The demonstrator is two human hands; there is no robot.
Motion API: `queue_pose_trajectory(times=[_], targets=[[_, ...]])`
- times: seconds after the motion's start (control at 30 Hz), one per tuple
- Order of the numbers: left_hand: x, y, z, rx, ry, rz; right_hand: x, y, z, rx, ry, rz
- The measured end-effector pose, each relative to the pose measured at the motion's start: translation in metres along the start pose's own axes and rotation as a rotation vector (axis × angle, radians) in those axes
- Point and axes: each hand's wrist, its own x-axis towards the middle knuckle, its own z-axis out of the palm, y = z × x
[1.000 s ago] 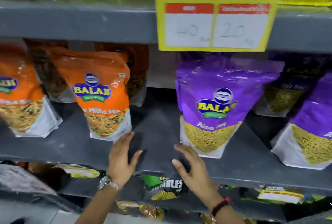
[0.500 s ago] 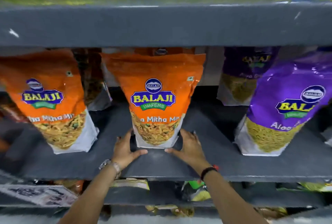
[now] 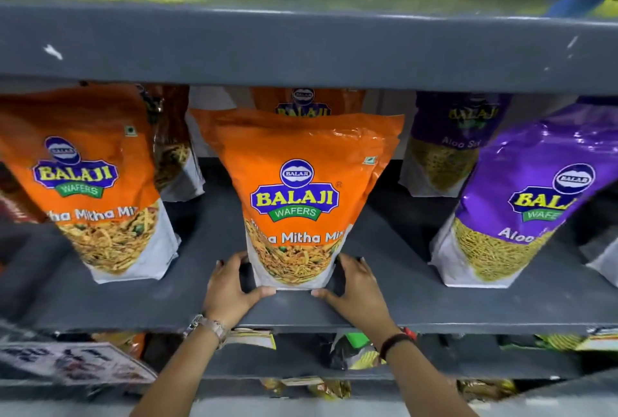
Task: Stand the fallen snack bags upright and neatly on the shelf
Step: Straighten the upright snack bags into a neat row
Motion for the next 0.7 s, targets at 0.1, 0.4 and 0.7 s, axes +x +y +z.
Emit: queue_pose_trajectory(times=[0.1,0.4,0.7], targets=[[-0.0005,-0.0002,-0.0026,0.033,-0.032,0.022,-0.0003,-0.0009,-0.0011,0.014,0.007,-0.001],[0.0015,-0.0032,0.0003,0.06,-0.021,0.044,-0.0016,-0.0031,-0.0009,0.005,0.02,0.029],[0.0018,-0.0049,0.0013,0.064,-0.012,0.057,-0.0019,-0.0021,0.0001,-0.021,0.03,0.018]])
